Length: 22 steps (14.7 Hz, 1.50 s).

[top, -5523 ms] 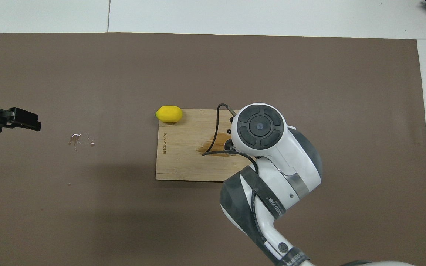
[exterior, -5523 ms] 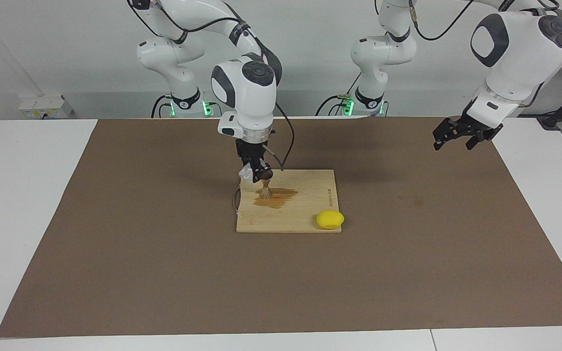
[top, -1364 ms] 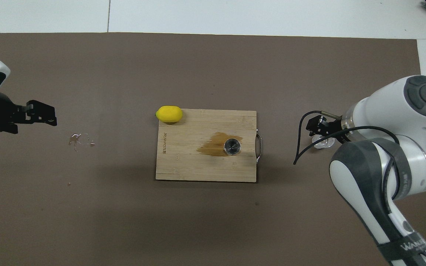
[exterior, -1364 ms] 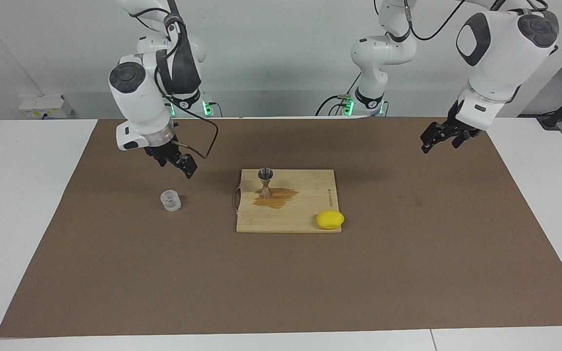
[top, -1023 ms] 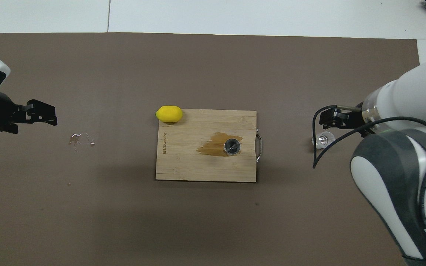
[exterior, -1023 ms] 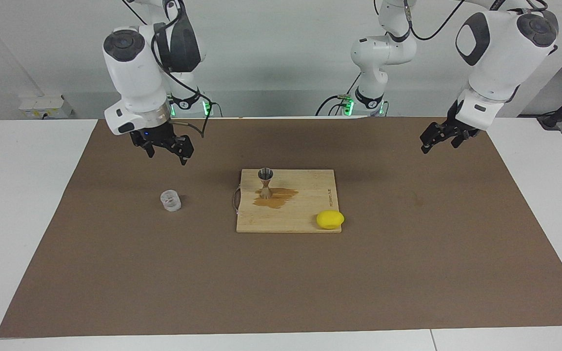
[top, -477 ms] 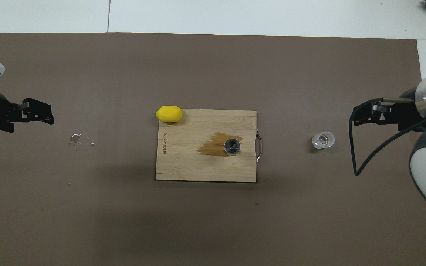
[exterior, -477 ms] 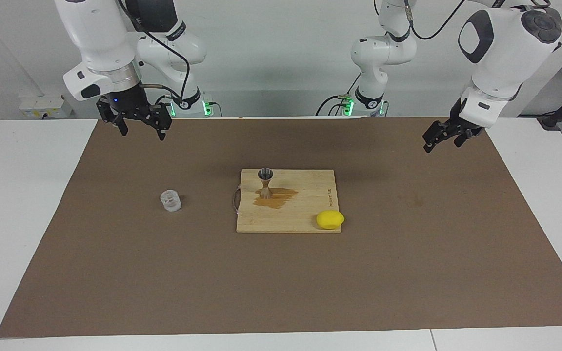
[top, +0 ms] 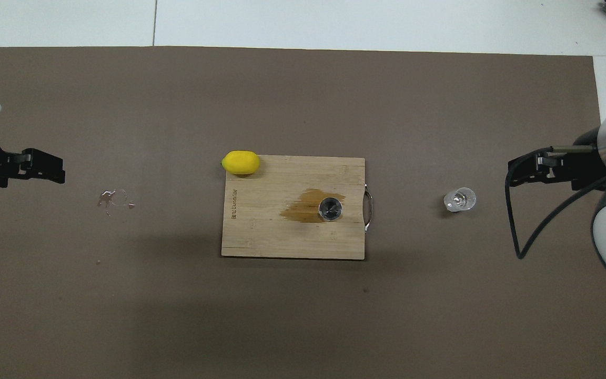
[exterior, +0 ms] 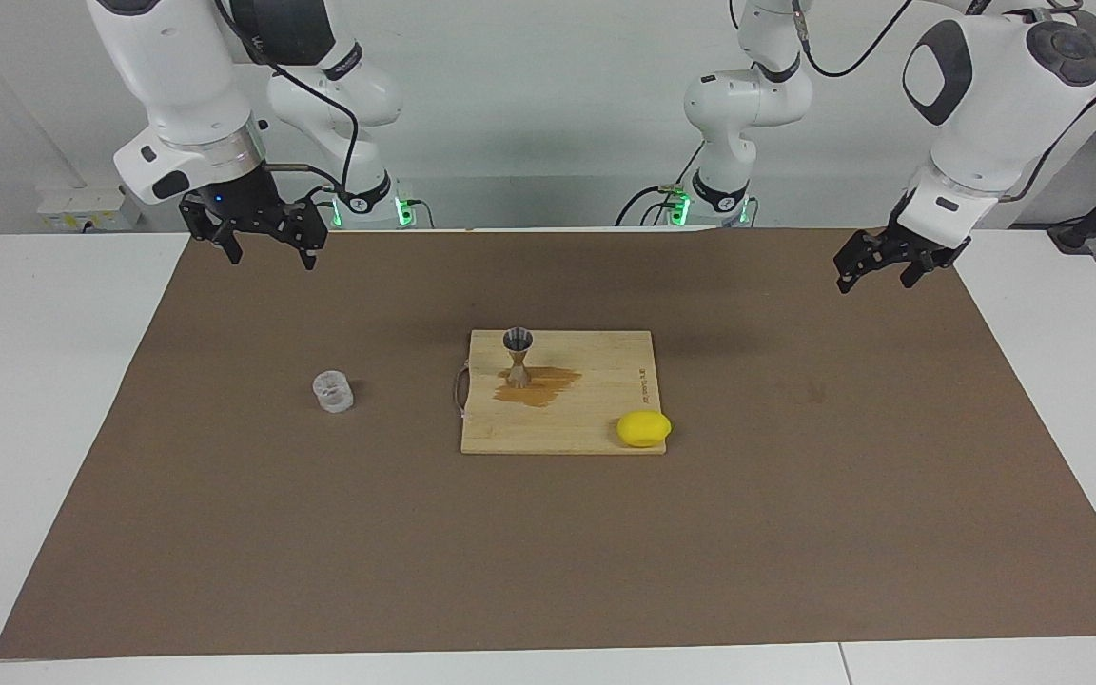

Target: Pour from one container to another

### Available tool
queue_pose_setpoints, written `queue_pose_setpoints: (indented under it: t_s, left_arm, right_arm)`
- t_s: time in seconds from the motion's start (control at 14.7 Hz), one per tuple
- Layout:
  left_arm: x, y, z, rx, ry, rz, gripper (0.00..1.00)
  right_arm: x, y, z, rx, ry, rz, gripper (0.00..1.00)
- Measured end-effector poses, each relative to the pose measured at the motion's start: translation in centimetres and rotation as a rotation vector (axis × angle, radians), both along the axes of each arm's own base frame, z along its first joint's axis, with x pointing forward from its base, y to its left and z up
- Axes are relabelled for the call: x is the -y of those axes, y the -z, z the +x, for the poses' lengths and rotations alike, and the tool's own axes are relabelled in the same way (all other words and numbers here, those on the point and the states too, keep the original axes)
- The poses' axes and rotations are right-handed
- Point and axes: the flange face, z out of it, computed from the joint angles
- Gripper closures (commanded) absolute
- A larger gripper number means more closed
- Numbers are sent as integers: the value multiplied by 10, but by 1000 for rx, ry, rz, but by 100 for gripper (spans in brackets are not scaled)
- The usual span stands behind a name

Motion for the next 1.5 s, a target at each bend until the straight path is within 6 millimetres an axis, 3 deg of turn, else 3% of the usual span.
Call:
queue_pose_setpoints:
  t_s: [1.5]
  left_arm:
    - [-2,0,0,-3,11,3,0]
  right_arm:
    - [-9,0,-2,-9,-12,36,1]
